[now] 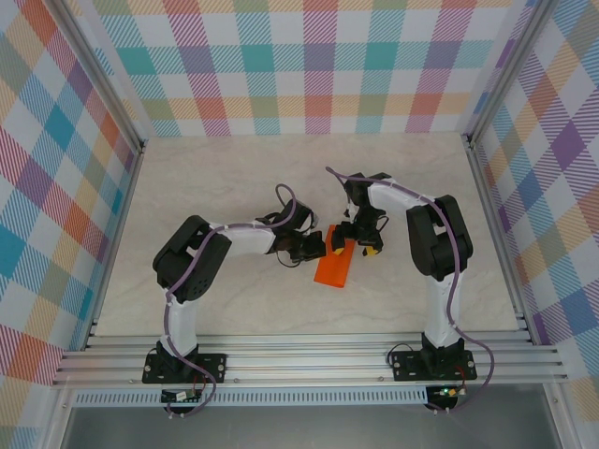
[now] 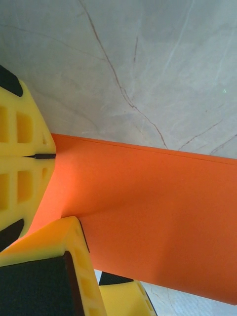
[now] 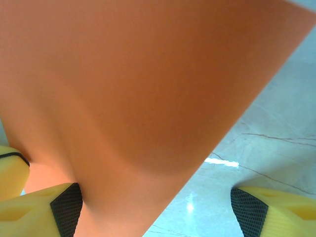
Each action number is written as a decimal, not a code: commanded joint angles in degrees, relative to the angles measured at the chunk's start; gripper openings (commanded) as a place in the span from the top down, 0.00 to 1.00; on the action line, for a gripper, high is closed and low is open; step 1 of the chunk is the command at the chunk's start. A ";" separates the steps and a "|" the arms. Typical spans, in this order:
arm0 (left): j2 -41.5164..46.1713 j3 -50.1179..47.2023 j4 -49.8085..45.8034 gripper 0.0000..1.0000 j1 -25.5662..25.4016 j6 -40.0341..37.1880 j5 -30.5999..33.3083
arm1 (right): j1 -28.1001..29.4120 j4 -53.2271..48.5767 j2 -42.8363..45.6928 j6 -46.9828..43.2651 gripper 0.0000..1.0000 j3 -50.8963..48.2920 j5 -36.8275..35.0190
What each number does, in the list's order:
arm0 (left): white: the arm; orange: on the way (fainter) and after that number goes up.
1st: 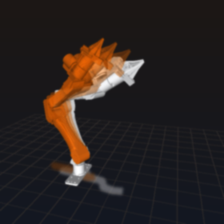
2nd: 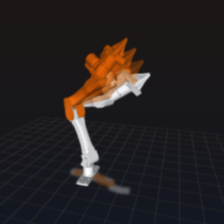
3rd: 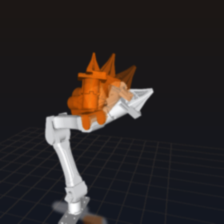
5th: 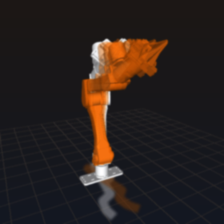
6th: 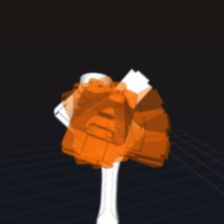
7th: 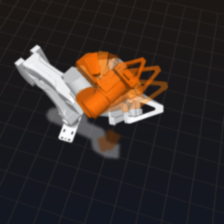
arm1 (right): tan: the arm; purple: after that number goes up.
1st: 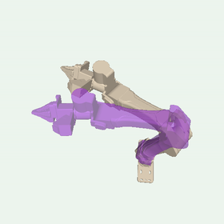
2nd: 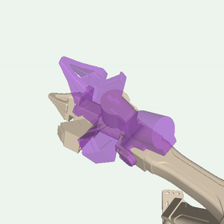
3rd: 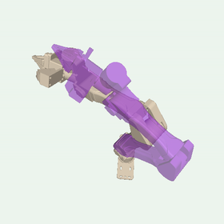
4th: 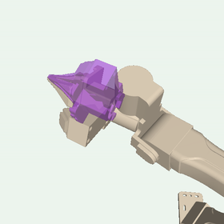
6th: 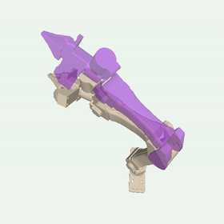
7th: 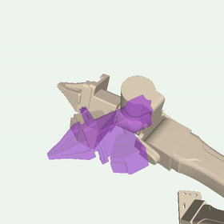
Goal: Fold a paper plane with a square sheet of paper (pick it up from the middle)
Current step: Hold the square sheet of paper at the center of the table, then fold the square sheet of paper in half at the center of the table.
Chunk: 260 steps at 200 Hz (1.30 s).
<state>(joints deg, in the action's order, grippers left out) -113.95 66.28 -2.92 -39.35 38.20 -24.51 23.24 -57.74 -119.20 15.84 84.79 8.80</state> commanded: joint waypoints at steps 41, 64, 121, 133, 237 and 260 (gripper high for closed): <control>-1.93 -1.01 -3.26 1.00 -0.81 1.21 3.31 | -0.70 4.26 -2.61 1.01 0.14 -2.84 -3.33; -2.14 -1.75 -2.77 1.00 -0.80 1.31 3.22 | -0.91 5.84 0.68 2.14 0.10 -2.62 -1.04; -2.11 -2.25 -2.50 1.00 -0.89 1.17 3.07 | -3.74 15.01 12.66 9.44 0.25 -10.08 7.04; -2.14 -2.55 -2.44 1.00 -0.90 1.19 3.02 | -3.87 17.22 14.71 10.66 0.37 -11.82 9.27; -2.81 -2.03 -2.78 1.00 -0.90 0.61 2.98 | -3.87 32.67 16.28 17.04 0.81 -22.88 24.24; -3.10 -1.86 -2.84 1.00 -0.90 0.51 2.73 | -3.92 33.86 15.38 16.32 0.80 -24.44 24.07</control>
<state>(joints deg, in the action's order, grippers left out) -113.99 65.84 -2.55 -39.53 39.22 -23.44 19.18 -27.03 -102.24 32.21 61.98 30.57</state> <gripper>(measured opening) 0.046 0.195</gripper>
